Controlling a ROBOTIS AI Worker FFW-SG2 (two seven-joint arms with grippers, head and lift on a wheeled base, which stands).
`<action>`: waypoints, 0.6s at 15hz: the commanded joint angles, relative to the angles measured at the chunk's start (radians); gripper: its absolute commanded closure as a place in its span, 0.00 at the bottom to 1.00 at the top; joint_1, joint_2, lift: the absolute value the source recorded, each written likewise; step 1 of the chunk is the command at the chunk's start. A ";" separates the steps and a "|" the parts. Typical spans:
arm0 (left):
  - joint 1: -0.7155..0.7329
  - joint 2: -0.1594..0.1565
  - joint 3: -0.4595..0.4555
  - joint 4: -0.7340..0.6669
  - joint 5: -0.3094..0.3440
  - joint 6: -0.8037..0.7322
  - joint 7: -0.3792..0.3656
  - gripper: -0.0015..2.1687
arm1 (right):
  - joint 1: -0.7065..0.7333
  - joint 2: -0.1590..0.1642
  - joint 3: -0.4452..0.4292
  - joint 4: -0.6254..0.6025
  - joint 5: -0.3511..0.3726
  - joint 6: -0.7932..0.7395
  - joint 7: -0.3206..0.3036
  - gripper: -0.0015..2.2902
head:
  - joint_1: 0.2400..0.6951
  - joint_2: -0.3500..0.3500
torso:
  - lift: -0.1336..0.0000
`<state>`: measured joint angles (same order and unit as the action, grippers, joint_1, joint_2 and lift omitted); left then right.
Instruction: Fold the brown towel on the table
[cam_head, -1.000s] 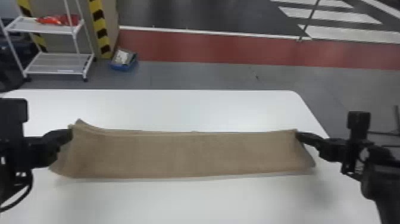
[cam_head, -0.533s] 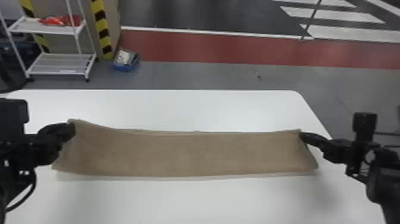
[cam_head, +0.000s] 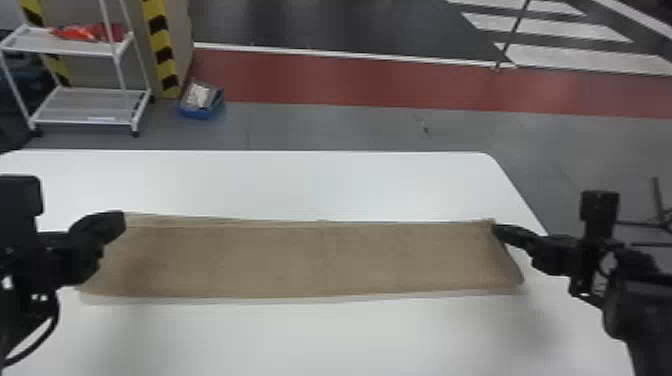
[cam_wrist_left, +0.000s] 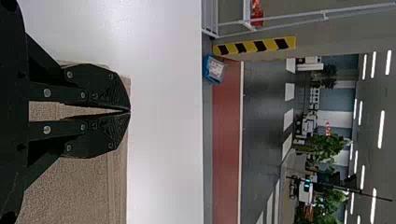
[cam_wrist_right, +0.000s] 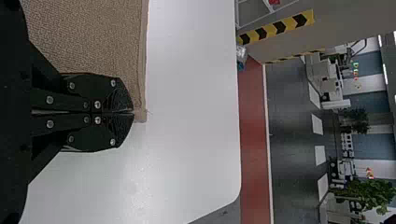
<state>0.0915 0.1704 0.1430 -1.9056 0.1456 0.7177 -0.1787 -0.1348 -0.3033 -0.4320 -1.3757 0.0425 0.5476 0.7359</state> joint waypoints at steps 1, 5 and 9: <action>-0.029 0.003 0.000 0.040 -0.008 0.003 -0.001 0.29 | 0.001 0.001 -0.001 -0.003 0.000 0.007 0.000 0.57 | 1.00 0.27 | 0.12; -0.088 0.008 -0.013 0.140 -0.043 0.006 0.001 0.21 | 0.004 0.003 0.004 -0.005 0.000 0.007 0.002 0.57 | 1.00 0.29 | 0.12; -0.090 0.014 -0.013 0.148 -0.046 0.027 0.001 0.21 | 0.006 0.003 0.004 -0.005 0.002 0.013 0.002 0.57 | 1.00 0.31 | 0.12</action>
<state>0.0018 0.1805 0.1305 -1.7586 0.1001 0.7339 -0.1776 -0.1290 -0.3009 -0.4284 -1.3806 0.0431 0.5562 0.7373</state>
